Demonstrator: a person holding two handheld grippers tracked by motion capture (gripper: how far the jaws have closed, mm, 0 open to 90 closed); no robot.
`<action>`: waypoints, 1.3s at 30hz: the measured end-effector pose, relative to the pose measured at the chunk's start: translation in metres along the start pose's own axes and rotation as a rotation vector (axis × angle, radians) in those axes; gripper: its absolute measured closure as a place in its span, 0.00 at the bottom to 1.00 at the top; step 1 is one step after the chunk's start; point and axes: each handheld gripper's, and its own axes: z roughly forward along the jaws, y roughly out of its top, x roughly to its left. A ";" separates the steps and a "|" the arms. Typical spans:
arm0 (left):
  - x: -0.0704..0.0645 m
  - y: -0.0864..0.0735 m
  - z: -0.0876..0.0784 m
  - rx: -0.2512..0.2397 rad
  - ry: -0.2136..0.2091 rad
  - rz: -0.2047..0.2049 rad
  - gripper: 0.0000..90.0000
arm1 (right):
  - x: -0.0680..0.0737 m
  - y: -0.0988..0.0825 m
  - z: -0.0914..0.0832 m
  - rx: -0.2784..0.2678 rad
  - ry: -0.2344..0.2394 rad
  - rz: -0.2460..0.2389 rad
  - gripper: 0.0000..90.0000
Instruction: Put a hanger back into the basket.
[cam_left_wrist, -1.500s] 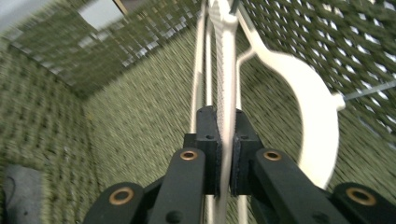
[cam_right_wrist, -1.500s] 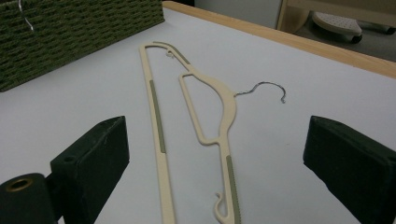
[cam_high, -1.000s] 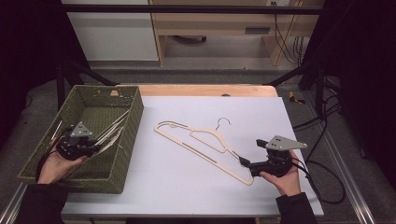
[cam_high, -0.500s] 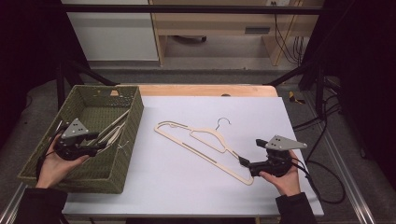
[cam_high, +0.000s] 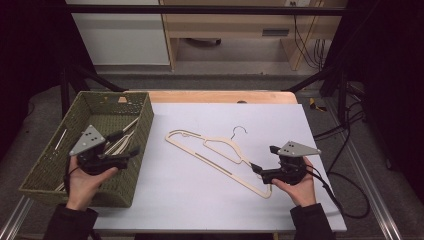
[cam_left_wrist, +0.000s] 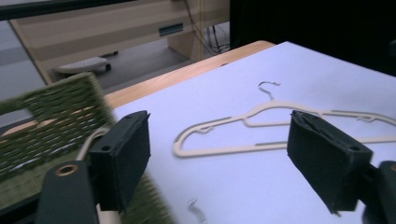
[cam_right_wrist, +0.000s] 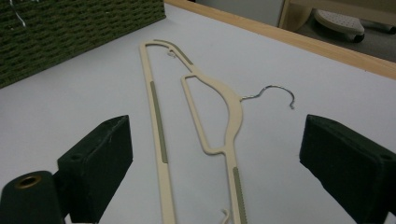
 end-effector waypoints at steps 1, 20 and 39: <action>-0.007 0.001 0.005 0.000 -0.016 0.002 0.21 | -0.001 0.000 0.003 0.007 -0.005 -0.001 0.13; -0.063 -0.012 0.062 0.031 -0.117 0.003 0.10 | -0.018 -0.028 0.052 0.204 -0.066 0.013 0.24; -0.067 -0.025 0.077 0.094 -0.126 0.009 0.11 | -0.027 -0.046 0.076 0.347 -0.045 -0.035 0.65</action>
